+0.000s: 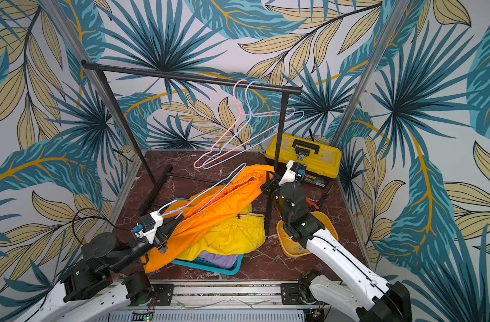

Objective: Remove the clothespins securing shorts to the hanger
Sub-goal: Remove the shorts from the hanger.

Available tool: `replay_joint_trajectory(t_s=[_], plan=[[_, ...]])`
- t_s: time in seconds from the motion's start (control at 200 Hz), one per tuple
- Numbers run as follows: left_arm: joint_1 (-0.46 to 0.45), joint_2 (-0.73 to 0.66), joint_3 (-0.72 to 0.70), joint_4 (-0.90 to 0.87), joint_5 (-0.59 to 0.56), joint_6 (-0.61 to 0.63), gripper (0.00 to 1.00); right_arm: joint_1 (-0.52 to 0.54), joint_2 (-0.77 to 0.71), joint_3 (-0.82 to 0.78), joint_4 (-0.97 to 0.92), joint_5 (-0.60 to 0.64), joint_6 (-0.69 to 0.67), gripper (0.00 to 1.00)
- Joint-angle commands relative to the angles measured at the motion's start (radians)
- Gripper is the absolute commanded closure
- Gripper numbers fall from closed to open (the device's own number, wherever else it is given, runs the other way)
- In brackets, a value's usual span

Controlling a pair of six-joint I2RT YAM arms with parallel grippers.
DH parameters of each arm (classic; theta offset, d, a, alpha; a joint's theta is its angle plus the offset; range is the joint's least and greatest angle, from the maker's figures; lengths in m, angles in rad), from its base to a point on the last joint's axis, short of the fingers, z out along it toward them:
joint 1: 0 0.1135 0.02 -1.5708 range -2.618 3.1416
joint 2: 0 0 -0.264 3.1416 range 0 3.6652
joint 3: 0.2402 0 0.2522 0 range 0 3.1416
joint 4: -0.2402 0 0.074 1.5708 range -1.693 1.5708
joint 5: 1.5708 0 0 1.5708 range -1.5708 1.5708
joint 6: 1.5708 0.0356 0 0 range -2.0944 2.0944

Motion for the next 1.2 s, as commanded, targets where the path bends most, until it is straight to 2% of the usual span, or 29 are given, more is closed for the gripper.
replay_joint_trajectory(t_s=[0.0,0.265,0.396,0.496,0.796,1.041,1.122,1.197], plan=[[-0.001,-0.037,0.002,0.016,-0.1,0.005,1.0,0.059,-0.015,-0.008,0.027,-0.004,-0.034,1.0],[-0.001,-0.089,-0.029,0.148,-0.266,0.017,1.0,0.295,0.069,0.019,0.046,-0.009,-0.114,1.0],[-0.001,-0.105,-0.033,0.183,-0.313,0.034,1.0,0.4,0.153,0.019,0.066,0.015,-0.125,1.0],[-0.001,-0.104,-0.027,0.205,-0.309,0.041,1.0,0.465,0.232,0.024,0.077,0.053,-0.125,1.0],[0.0,-0.066,0.053,0.253,-0.339,0.088,1.0,0.498,0.404,0.0,0.08,0.108,-0.109,1.0],[0.0,-0.06,0.156,0.254,-0.368,0.165,1.0,0.498,0.433,0.017,0.041,0.139,-0.159,1.0],[-0.001,-0.063,0.174,0.265,-0.369,0.171,1.0,0.498,0.434,0.022,0.039,0.123,-0.172,0.91],[0.0,-0.054,0.187,0.274,-0.372,0.18,1.0,0.498,0.446,0.027,0.044,0.098,-0.169,0.9]])
